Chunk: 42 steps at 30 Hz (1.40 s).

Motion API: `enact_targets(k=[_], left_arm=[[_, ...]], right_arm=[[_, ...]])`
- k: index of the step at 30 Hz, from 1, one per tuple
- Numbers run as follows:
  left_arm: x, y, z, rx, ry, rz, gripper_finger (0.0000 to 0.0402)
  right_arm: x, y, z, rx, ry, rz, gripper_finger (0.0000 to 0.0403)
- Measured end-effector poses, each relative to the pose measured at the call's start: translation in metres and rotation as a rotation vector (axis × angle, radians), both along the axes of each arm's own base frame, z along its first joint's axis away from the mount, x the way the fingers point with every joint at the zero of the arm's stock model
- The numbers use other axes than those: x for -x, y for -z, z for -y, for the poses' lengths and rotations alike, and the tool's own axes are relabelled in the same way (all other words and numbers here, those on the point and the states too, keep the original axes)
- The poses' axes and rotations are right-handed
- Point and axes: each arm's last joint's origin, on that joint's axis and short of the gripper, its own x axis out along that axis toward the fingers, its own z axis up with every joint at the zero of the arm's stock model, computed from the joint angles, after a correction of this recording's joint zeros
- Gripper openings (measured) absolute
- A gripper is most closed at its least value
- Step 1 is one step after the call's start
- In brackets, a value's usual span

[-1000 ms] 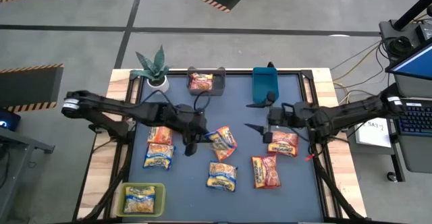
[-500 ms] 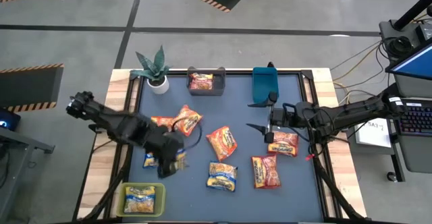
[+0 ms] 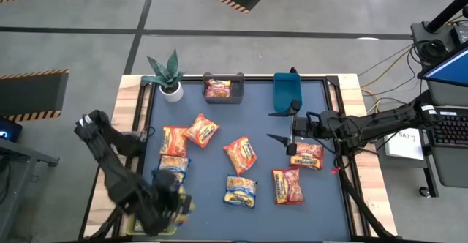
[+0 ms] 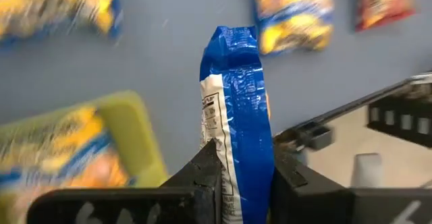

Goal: Sort Maruchan noodles
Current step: Put the blue noodle pack into the yellow bin

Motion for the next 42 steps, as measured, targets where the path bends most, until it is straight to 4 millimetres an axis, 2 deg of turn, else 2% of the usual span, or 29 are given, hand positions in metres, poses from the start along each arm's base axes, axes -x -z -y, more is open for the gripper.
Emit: enact_targets(k=[5,8,12,18,21,33,39,42], left_arm=[[0.005,0.027,0.029,0.064,0.055,-0.208,0.0043],[0.002,0.036,0.035,0.056,0.059,-0.242,0.0043],[0.004,0.032,0.038,0.024,0.088,-0.257,0.0043],[0.026,0.008,0.031,-0.085,0.091,-0.347,0.0043],[0.027,0.009,0.031,-0.095,0.097,-0.337,0.0043],[0.010,0.052,0.050,-0.240,0.076,-0.388,0.0043],[-0.003,0.067,0.051,-0.269,0.039,-0.419,0.0043],[-0.007,0.069,0.052,-0.257,0.032,-0.412,0.0043]], right_arm=[[0.000,0.001,0.000,0.010,-0.001,-0.006,0.0313],[0.000,0.001,0.000,0.012,-0.002,-0.006,0.0313],[0.000,0.000,0.000,0.011,-0.003,-0.005,0.0313],[0.000,0.000,0.000,0.000,-0.004,0.001,0.0313],[0.000,0.000,0.000,0.000,-0.004,0.000,0.0313],[0.000,0.000,0.000,0.000,-0.007,-0.003,0.0313],[0.000,0.000,0.000,-0.013,-0.007,-0.002,0.0313],[0.000,0.000,0.000,-0.016,-0.007,-0.002,0.0313]])
